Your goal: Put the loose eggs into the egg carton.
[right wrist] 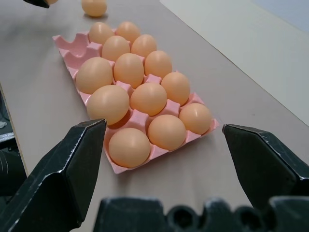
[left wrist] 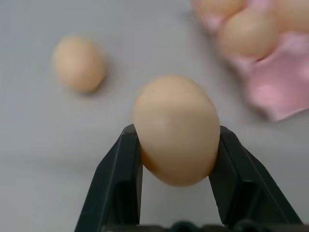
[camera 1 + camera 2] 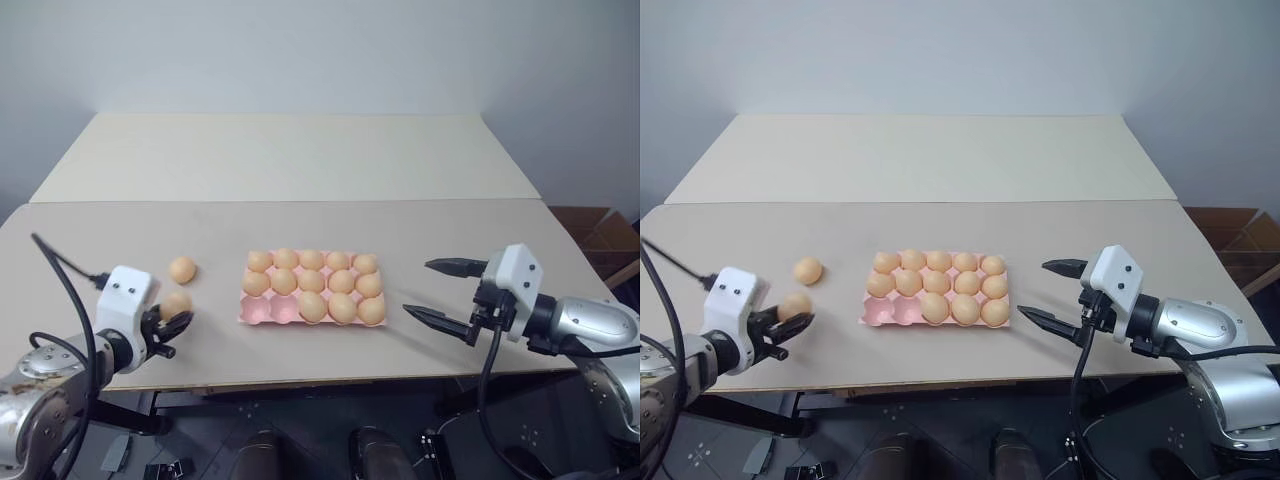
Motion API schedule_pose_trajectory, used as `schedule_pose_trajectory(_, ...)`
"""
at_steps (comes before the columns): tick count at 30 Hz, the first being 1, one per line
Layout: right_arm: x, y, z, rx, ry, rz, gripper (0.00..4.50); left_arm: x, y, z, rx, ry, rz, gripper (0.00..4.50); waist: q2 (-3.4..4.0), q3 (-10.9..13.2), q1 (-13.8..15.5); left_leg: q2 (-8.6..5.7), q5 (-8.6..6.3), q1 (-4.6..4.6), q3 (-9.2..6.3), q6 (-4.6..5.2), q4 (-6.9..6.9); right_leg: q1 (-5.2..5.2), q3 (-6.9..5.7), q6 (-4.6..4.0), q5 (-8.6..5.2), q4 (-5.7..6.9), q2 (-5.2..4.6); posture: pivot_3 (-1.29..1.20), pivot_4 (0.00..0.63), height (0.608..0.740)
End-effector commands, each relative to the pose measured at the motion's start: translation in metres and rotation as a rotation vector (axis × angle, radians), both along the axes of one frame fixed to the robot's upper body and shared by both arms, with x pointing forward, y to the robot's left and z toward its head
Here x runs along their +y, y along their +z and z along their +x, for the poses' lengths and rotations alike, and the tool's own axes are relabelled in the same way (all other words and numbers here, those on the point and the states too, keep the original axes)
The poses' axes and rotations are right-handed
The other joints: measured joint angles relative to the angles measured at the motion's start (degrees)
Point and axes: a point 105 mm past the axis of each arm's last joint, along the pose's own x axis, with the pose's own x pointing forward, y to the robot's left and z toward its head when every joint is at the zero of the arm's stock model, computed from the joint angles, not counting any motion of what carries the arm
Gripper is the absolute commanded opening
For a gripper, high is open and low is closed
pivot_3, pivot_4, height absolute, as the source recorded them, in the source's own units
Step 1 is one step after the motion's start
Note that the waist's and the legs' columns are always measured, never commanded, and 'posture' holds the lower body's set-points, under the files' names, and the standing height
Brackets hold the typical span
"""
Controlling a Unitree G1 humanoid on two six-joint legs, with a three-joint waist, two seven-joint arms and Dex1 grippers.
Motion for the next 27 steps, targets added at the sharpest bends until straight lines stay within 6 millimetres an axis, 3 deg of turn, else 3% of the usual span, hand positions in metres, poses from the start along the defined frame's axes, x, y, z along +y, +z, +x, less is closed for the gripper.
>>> schedule_pose_trajectory(1, 0.004, 0.012, -0.004, -0.056, 0.011, 0.01, 4.5, -0.033, 0.011, -0.001, -0.046, -0.222, -0.016, 1.77, 0.0, 0.0, 0.2, 0.0, 0.0, 0.01, 0.06, 0.0, 0.0, 0.01, -0.01, -0.01, 0.0, 0.01, 0.02, 0.0, 0.15, 0.74)
schedule_pose_trajectory(6, 0.004, 0.012, -0.005, -0.066, -0.006, 0.005, 4.5, -0.065, 0.0, 0.01, -0.018, -0.398, -0.001, 1.77, 0.0, 0.0, 0.5, -0.01, 0.01, 0.01, 0.12, 0.0, 0.02, 0.04, -0.04, 0.08, 0.03, 0.03, 0.06, 0.0, 0.15, 0.74)
schedule_pose_trajectory(11, 0.005, 0.012, -0.008, -0.075, -0.014, 0.011, 4.5, -0.079, -0.008, 0.032, 0.022, -0.446, -0.003, 1.77, -0.02, 0.0, 0.3, -0.04, 0.01, -0.05, 0.11, 0.01, 0.03, 0.02, -0.03, 0.4, 0.21, -0.02, 0.08, 0.0, 0.15, 0.74)
schedule_pose_trajectory(17, 0.004, 0.012, -0.009, -0.078, -0.04, 0.017, 4.5, -0.088, 0.001, 0.03, 0.013, -0.557, -0.033, 3.58, -0.02, 0.0, 0.0, -0.02, -0.01, -0.11, 0.08, 0.04, 0.02, -0.02, -0.04, 0.46, 0.18, -0.03, 0.1, 0.0, 0.15, 0.74)
schedule_pose_trajectory(20, 0.004, 0.012, -0.009, -0.077, -0.044, 0.017, 4.5, -0.081, 0.011, 0.029, -0.04, -0.556, -0.025, 4.47, -0.02, 0.0, 0.0, -0.02, -0.01, -0.1, 0.08, 0.04, 0.02, -0.01, -0.04, 0.46, 0.18, -0.03, 0.09, 0.0, 0.15, 0.74)
schedule_pose_trajectory(23, 0.004, 0.013, -0.009, -0.078, -0.044, 0.018, 4.5, -0.06, 0.027, 0.026, -0.106, -0.508, -0.024, 4.47, -0.02, 0.0, -0.2, 0.0, 0.0, -0.06, 0.08, 0.04, 0.03, 0.0, -0.03, 0.46, 0.19, 0.0, 0.1, 0.0, 0.15, 0.74)
schedule_pose_trajectory(27, 0.002, 0.012, -0.01, -0.075, -0.03, 0.017, 4.5, -0.012, 0.045, 0.022, -0.284, -0.36, -0.023, 4.47, 0.0, 0.0, -0.7, 0.06, -0.01, -0.03, 0.05, 0.04, 0.02, -0.01, -0.04, 0.44, 0.17, 0.03, 0.12, 0.0, 0.15, 0.74)
